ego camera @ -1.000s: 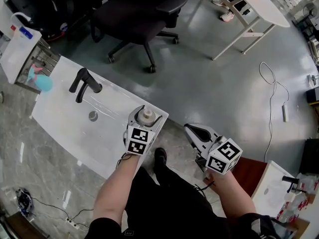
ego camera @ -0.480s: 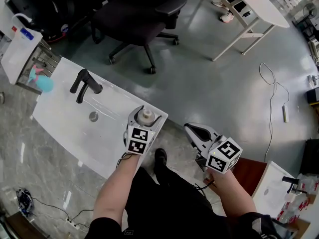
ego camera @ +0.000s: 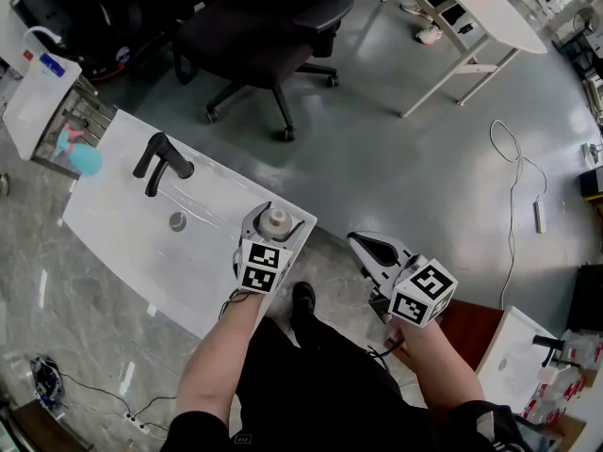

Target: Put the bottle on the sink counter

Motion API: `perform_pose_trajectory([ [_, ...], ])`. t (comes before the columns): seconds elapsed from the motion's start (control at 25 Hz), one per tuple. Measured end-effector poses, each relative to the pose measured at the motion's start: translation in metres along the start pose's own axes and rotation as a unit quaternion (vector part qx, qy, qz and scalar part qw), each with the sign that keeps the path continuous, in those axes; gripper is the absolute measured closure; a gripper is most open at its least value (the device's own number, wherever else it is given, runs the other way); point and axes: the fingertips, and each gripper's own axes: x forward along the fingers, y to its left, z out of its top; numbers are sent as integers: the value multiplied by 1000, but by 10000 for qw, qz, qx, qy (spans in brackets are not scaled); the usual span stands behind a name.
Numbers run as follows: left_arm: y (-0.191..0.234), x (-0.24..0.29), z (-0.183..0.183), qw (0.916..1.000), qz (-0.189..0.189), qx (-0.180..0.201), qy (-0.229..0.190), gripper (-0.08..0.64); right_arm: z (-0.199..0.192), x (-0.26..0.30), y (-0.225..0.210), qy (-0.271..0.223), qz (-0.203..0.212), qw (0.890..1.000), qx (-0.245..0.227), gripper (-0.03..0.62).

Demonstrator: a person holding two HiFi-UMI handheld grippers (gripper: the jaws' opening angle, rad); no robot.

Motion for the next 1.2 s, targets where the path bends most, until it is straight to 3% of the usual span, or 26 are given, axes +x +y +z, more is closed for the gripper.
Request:
perform_pose_trajectory([
  [1.2,-5,-21,-16,9992,-3,75,397,224,11,1,6,-124,120,9998,36,578],
])
